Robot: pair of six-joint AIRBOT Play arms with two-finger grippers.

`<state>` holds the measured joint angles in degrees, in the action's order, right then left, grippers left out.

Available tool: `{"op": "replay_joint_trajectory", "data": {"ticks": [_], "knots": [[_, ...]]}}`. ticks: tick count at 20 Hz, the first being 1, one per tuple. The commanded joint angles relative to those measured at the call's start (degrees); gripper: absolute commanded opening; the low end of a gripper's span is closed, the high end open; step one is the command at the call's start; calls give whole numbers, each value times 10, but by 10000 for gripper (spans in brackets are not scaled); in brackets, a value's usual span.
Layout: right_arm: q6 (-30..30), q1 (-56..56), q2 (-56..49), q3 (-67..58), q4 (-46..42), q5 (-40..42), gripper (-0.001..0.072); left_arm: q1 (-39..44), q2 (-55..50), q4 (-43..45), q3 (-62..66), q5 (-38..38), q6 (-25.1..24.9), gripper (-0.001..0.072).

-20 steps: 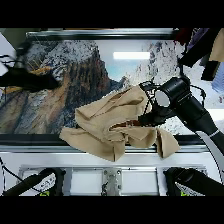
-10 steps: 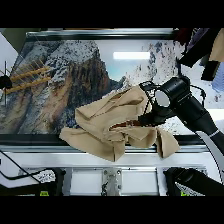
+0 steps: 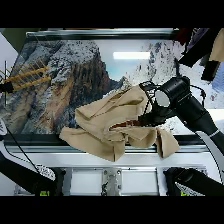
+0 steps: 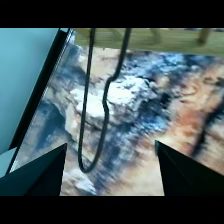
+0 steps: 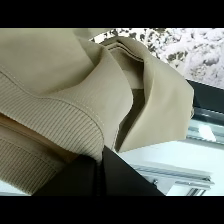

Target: Fold the clothes and pants, and hang the long-sleeved shirts on hangers.

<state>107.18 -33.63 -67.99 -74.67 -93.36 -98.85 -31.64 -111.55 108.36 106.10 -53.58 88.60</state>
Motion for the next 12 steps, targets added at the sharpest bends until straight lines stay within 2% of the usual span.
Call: {"op": "replay_joint_trajectory", "data": {"ticks": [1,8,12], "knots": [[0,0,0,0,0,0,20,-7,-72,31,77,-17,10,582],[0,0,0,0,0,0,20,-28,-139,32,115,-22,9,582],[0,0,-1,0,0,0,20,-29,-144,31,91,25,10,582]]}}
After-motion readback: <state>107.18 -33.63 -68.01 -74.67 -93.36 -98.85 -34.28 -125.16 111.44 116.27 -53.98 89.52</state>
